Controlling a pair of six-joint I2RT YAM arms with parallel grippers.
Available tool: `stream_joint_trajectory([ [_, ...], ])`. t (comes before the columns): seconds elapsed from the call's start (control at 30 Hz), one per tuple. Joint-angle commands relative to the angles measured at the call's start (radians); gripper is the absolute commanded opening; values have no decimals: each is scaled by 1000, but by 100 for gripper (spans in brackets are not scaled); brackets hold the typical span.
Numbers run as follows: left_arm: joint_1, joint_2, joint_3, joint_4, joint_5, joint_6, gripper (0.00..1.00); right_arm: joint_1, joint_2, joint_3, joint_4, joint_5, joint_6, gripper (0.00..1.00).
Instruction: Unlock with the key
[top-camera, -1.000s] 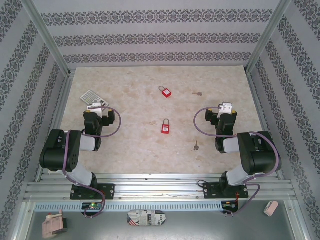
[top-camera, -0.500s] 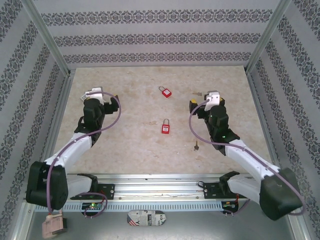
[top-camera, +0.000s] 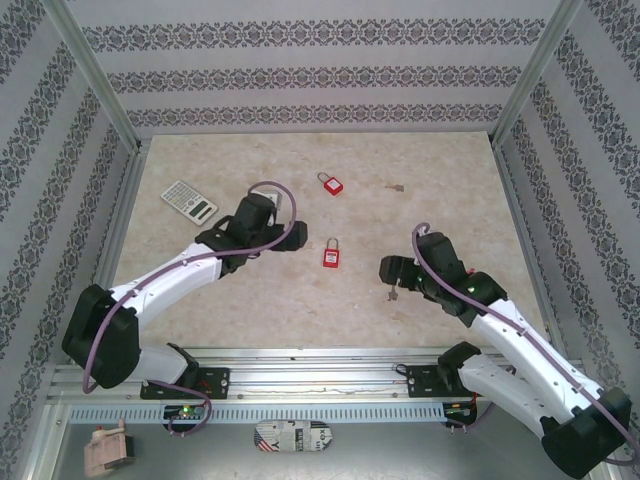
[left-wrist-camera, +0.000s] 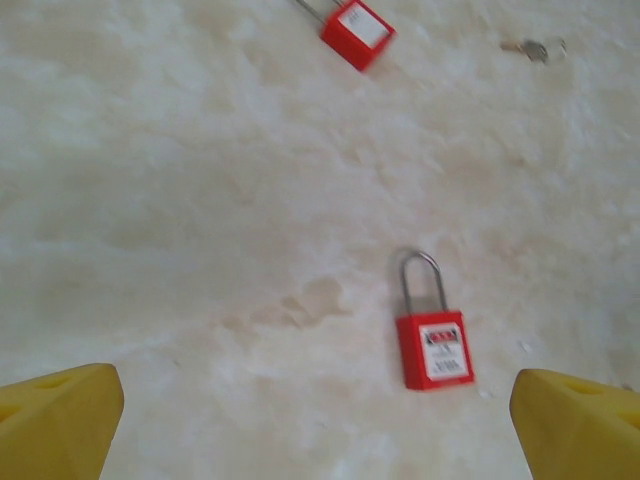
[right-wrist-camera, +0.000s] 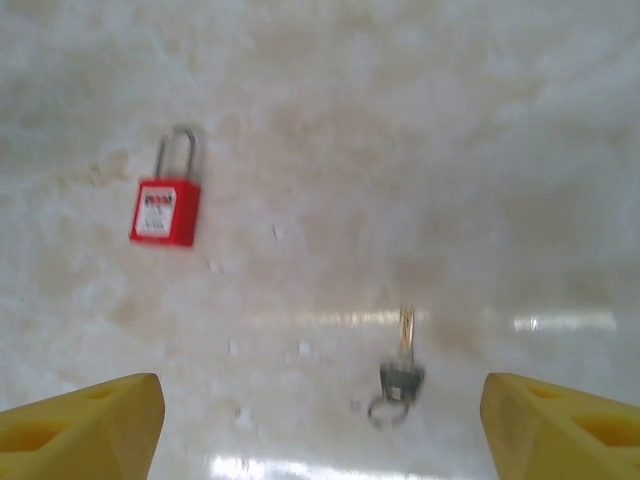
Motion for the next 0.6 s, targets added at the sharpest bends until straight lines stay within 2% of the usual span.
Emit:
stream_joint_trajectory([
  [0.0,-44,-16,-20,-1,22,-63,100,13,-23,-58,-188,-57,156,77],
  [0.2,-71,-45,-52,52,27,-65,100,1,48,-145,-58,-86,208,71],
  [0.43,-78,-63,-89,78,26,-74,100,-69,168,-167,100,-125,201,55],
  [0.57,-84,-65,-99,80,23,-75,100,-94,241,-145,142,-159,189,49],
])
